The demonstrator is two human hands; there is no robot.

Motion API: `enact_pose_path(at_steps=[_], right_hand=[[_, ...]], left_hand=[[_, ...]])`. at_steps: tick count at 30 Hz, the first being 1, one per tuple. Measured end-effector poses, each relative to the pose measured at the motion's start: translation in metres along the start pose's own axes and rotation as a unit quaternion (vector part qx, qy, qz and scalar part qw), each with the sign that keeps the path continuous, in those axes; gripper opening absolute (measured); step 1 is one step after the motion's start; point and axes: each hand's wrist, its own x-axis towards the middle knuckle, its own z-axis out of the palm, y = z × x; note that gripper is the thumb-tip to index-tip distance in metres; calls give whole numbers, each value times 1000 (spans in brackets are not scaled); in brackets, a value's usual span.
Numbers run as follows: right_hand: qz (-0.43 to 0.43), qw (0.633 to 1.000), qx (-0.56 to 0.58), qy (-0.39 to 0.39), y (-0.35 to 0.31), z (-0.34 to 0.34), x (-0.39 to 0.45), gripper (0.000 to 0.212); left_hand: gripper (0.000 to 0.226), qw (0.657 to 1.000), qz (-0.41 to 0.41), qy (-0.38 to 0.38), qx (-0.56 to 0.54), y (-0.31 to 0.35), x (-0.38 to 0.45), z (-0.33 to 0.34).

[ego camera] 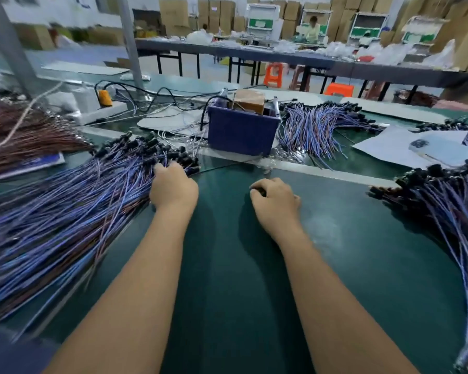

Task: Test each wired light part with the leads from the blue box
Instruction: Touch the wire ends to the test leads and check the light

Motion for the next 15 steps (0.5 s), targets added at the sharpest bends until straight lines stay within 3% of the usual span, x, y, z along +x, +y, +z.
enact_pose_path(at_steps=[2, 5, 10, 15], right_hand=[[-3, 1000, 2, 1, 1, 0, 0, 19], [-7, 1000, 3, -1, 2, 0, 1, 19], [-25, 999, -38, -6, -2, 2, -1, 21], [-19, 999, -28, -10, -4, 1, -4, 21]], left_hand=[[6, 1000, 2, 5, 16, -1, 4, 2], [23, 1000, 2, 26, 11, -1, 10, 5], [22, 998, 30, 48, -18, -3, 13, 9], [42, 991, 72, 90, -68, -5, 15, 13]])
